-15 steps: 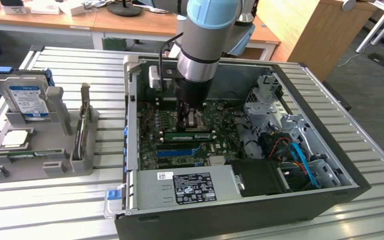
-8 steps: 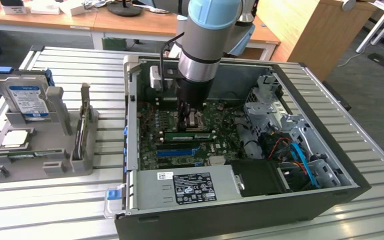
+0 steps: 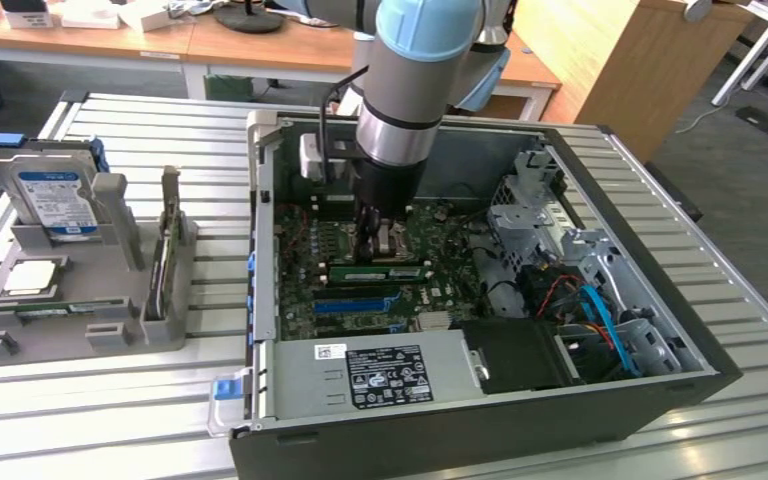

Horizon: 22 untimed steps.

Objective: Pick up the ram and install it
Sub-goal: 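Press down the ram until it locks into place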

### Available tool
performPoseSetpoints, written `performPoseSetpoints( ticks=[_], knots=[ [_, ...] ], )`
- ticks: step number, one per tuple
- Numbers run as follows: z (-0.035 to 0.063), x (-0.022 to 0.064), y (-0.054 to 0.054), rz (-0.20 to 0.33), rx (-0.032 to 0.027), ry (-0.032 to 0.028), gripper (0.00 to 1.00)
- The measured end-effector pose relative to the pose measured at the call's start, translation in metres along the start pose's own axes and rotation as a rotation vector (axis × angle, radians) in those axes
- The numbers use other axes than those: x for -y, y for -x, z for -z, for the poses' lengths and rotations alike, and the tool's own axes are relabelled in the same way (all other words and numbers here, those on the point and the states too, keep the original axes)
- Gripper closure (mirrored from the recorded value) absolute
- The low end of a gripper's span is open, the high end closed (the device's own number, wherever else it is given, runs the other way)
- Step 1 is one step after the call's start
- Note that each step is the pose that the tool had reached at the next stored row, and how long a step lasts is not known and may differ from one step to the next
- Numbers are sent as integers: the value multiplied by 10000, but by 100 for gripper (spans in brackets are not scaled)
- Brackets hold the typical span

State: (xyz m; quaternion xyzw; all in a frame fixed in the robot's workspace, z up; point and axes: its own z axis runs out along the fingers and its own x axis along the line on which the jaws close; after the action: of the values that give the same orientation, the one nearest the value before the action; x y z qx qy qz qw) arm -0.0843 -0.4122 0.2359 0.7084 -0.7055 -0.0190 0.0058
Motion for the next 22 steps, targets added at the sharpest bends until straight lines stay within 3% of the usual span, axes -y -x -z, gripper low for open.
performPoseSetpoints(
  ticks=[22],
  knots=[
    [-51, 2, -1, 0, 0, 0, 89]
  ],
)
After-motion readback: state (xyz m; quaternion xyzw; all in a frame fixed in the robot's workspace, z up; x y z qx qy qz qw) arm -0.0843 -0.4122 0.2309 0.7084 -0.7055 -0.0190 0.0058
